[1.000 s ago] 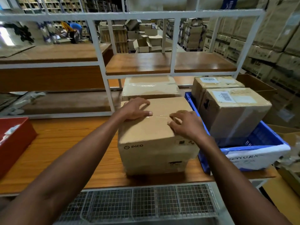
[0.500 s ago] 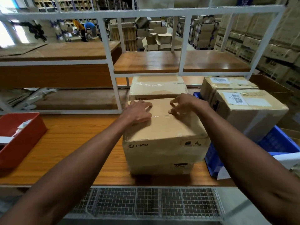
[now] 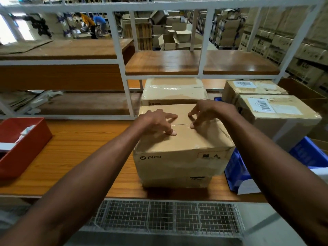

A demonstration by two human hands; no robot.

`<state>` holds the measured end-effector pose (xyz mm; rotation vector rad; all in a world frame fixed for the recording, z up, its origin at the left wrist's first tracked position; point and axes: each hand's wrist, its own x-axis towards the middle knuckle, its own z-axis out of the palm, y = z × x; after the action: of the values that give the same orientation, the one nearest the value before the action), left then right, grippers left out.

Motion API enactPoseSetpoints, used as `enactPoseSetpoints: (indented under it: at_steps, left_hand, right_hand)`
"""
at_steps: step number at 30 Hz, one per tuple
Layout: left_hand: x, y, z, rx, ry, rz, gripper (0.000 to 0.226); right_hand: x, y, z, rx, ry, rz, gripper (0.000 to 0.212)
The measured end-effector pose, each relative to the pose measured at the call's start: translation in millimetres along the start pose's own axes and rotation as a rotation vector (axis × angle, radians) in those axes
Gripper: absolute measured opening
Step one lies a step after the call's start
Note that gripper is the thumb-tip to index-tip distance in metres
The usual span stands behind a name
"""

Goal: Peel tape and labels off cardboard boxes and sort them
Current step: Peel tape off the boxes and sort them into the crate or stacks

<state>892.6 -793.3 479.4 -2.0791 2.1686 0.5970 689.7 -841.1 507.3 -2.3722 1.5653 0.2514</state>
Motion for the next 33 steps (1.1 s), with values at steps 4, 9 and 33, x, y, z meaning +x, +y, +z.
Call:
enactPoseSetpoints:
  at_steps: [4,9,33]
  left_hand:
    - [-3.4,3.5,0.5,-0.015,0.004,-0.017,0.086]
    - [-34.9,22.2,16.5,-0.042,0.29,-0.037,0.082]
    - [-102.7,-16.0,113.5,0.155,0.676,0.023,0.104]
  right_hand:
    - [-17.3,-3.6,15.3,-0.006,-0.051,-0.003,0.055]
    - [-28.5,3.1,19.7,0.091,-0.007,0.002,0.066]
    - [-121.3,33.7,143.5,0.293,0.573,0.142,0.079]
